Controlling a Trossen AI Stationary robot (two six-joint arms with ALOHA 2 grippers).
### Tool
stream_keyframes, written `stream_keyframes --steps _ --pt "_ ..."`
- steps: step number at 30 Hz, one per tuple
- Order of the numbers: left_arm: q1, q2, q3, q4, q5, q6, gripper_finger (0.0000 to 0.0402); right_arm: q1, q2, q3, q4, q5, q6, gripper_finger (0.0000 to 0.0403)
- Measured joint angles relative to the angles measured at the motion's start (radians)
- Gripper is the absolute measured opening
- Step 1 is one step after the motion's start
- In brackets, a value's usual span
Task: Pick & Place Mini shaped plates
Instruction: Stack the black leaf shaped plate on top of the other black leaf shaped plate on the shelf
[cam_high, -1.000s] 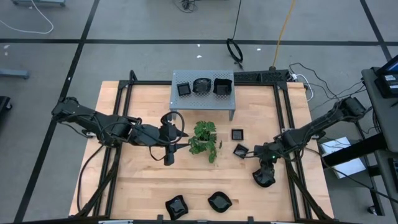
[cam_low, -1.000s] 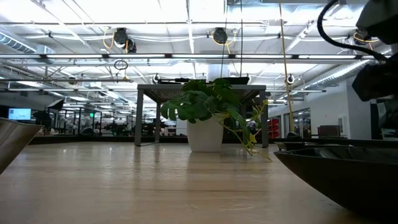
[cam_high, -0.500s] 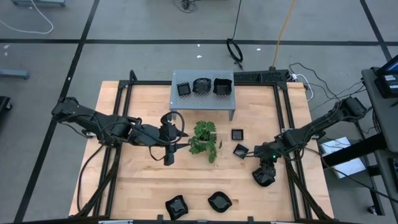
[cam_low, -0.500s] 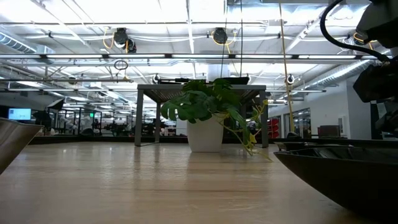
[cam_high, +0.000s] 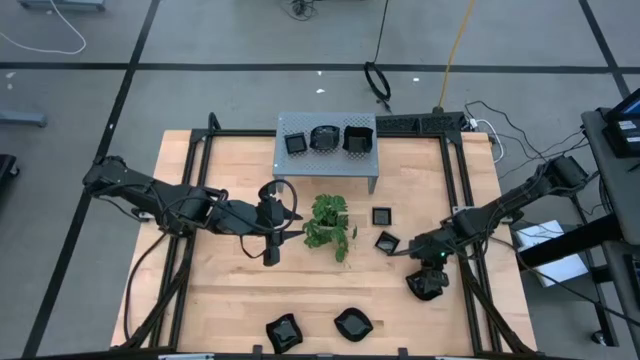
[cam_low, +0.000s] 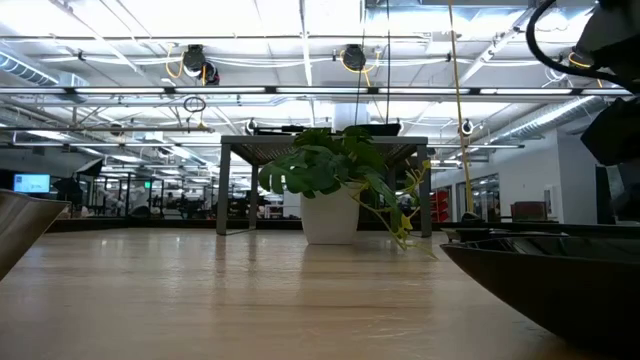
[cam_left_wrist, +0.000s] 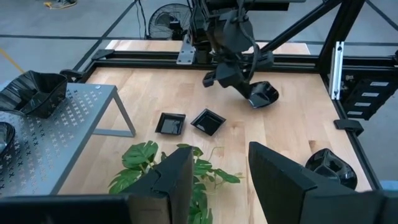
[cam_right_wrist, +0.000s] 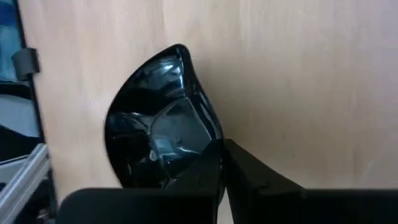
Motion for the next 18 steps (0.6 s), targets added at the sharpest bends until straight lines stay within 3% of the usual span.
stream_keyframes --steps 4,10,14,18 --pt "0.000 0.000 0.000 0.000 0.000 0.004 0.0159 -0.001 0.000 0.000 0.108 0.021 -0.008 0.0001" --pt "0.000 0.000 0.000 -0.005 0.001 0.092 0.0159 -0.002 0.005 0.000 0.317 0.189 0.007 0.0001" --pt "0.000 0.000 0.000 -0.007 0.002 0.099 0.0159 -0.010 0.084 0.001 0.381 0.264 0.002 0.0001" --pt "0.000 0.000 0.000 -0.008 0.021 0.083 0.0159 -0.046 0.219 0.001 0.527 0.262 -0.015 0.0001"
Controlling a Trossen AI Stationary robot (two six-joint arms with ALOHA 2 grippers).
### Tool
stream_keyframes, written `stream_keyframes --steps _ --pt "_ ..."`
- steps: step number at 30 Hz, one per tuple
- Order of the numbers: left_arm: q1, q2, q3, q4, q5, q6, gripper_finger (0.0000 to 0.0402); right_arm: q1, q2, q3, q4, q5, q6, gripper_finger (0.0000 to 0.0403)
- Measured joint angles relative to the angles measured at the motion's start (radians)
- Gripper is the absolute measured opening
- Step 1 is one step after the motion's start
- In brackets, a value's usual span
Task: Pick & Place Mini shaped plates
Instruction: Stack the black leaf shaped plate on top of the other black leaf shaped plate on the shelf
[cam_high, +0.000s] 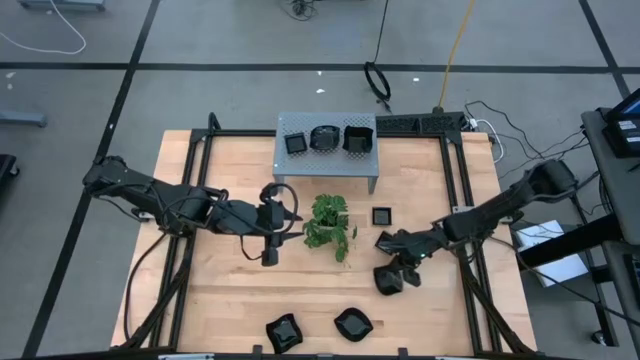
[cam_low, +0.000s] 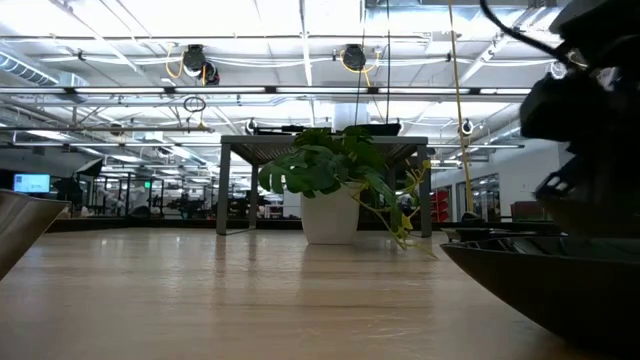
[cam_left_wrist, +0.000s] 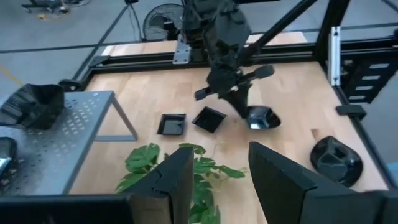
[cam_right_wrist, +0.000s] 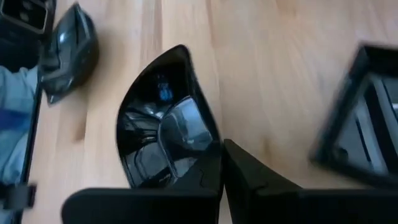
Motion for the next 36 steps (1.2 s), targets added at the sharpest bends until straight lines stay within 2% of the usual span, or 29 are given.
stream_keyframes --steps 6,16,24,29,36 --pt "0.000 0.000 0.000 -0.003 0.081 -0.031 0.0159 -0.060 0.155 0.012 0.242 0.000 -0.058 0.0001" --pt "-0.003 0.015 0.001 -0.027 0.122 -0.037 0.0159 -0.117 0.304 0.125 0.236 -0.058 -0.139 0.0010" --pt "-0.021 0.045 0.000 -0.030 0.101 0.089 0.0159 -0.136 0.269 0.128 0.233 -0.056 -0.143 0.0088" --pt "-0.029 0.106 0.000 0.017 0.094 0.174 0.0159 -0.141 0.185 0.128 0.223 -0.067 -0.154 0.0139" --pt "-0.029 0.240 0.001 0.108 0.068 0.375 0.0159 -0.140 0.022 0.128 0.132 -0.076 -0.228 0.0156"
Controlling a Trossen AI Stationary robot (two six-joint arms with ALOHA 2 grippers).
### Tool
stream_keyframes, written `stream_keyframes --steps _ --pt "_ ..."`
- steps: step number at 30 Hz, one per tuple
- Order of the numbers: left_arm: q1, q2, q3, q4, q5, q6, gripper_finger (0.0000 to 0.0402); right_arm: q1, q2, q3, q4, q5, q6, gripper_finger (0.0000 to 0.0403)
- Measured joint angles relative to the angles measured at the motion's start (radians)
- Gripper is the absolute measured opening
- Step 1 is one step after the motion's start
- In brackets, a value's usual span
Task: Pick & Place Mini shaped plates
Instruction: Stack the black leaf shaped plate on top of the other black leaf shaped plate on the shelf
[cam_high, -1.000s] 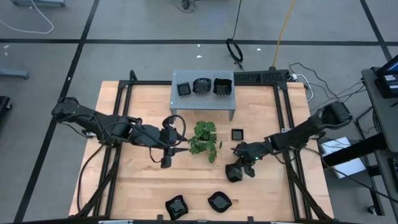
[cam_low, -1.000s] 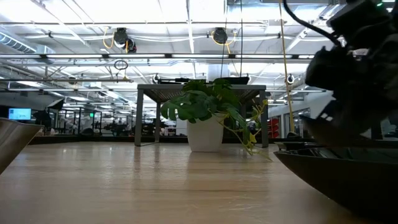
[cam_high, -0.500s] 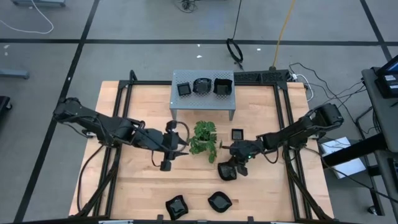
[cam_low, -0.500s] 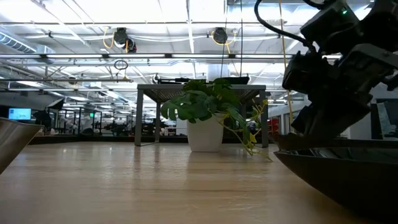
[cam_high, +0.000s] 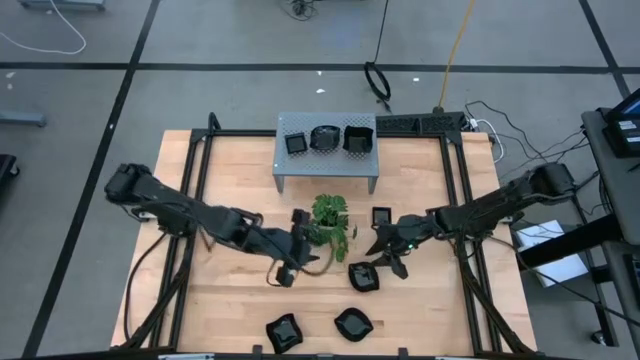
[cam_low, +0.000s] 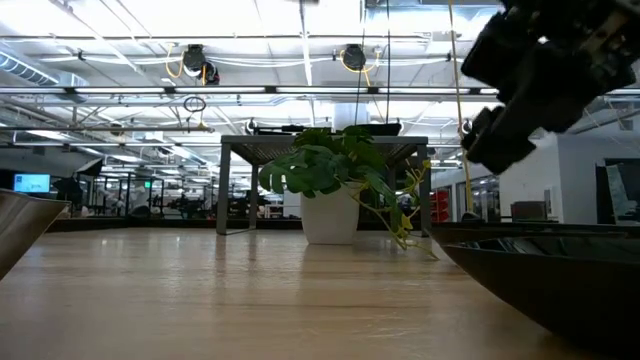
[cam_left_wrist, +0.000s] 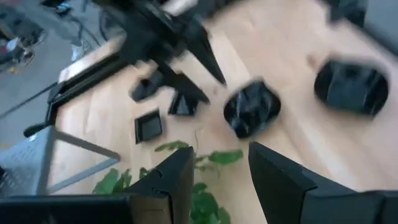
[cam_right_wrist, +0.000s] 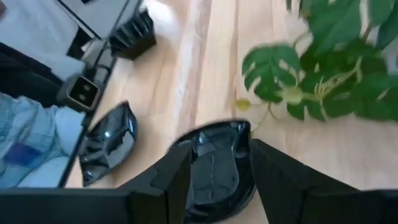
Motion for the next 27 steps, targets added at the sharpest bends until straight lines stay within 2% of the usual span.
stream_keyframes --steps 5,9,17,21,27 --pt "-0.002 0.113 0.000 0.056 0.010 0.172 0.0159 0.000 -0.065 0.000 -0.038 0.002 -0.014 0.0147" --pt "-0.003 0.225 -0.001 0.118 0.079 0.299 0.0159 0.000 -0.090 0.000 -0.063 0.020 -0.043 0.0144" --pt "-0.015 0.405 -0.002 0.284 0.066 0.574 0.0159 0.000 -0.112 0.000 -0.102 0.055 -0.072 0.0144" --pt "-0.012 0.455 -0.002 0.355 0.099 0.620 0.0159 0.000 -0.119 -0.001 -0.125 0.056 -0.075 0.0144" --pt "0.022 0.486 0.001 0.450 0.235 0.638 0.0159 -0.001 -0.119 -0.001 -0.134 0.057 -0.125 0.0143"
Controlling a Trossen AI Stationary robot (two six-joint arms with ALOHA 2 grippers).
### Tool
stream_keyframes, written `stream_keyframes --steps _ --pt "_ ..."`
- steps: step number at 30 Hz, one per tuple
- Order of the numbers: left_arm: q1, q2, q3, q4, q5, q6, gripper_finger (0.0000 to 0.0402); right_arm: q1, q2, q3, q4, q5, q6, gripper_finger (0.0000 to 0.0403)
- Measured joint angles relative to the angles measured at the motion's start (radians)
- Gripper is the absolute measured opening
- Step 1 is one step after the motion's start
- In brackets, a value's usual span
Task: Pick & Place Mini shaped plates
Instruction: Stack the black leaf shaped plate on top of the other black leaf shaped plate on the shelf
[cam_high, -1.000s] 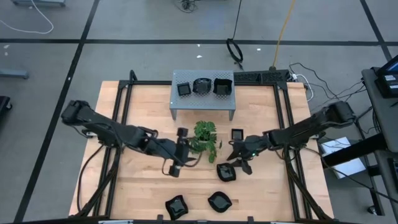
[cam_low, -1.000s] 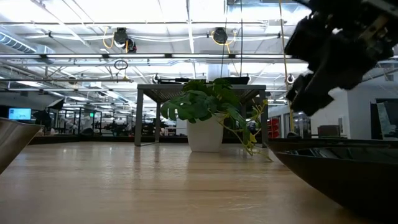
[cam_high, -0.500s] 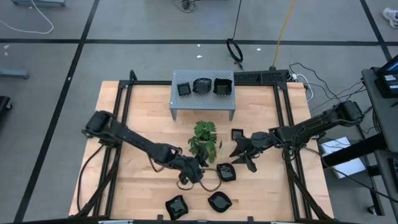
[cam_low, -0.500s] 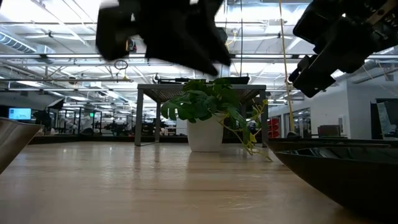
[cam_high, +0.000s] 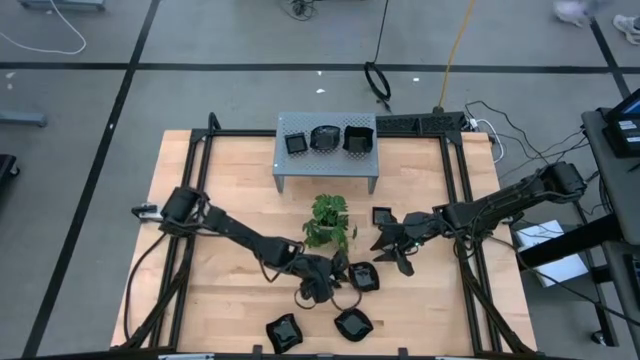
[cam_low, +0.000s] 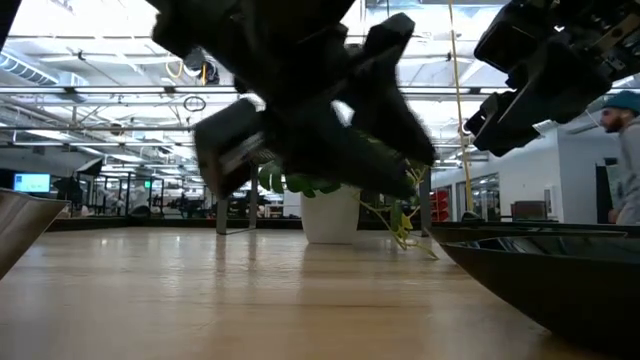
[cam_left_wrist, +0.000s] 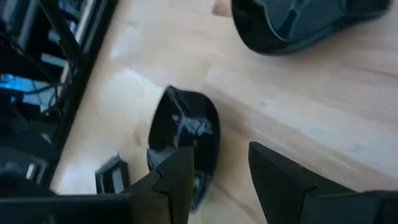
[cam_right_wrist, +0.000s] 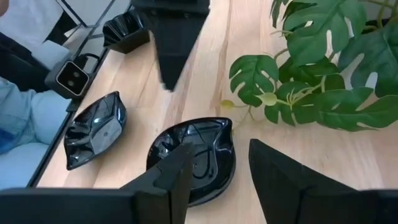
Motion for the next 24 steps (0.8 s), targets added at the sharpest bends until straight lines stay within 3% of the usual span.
stream_keyframes --steps 7,17,24 --pt "0.033 0.039 -0.003 0.098 0.055 0.019 0.0159 0.000 0.000 0.000 0.002 0.024 -0.003 0.0143" --pt "0.037 0.123 0.000 0.186 0.031 0.157 0.0159 0.000 0.001 0.000 -0.001 0.024 -0.021 0.0142" --pt "0.036 0.147 0.002 0.267 -0.002 0.158 0.0159 0.000 0.000 0.000 -0.002 0.024 -0.025 0.0140"
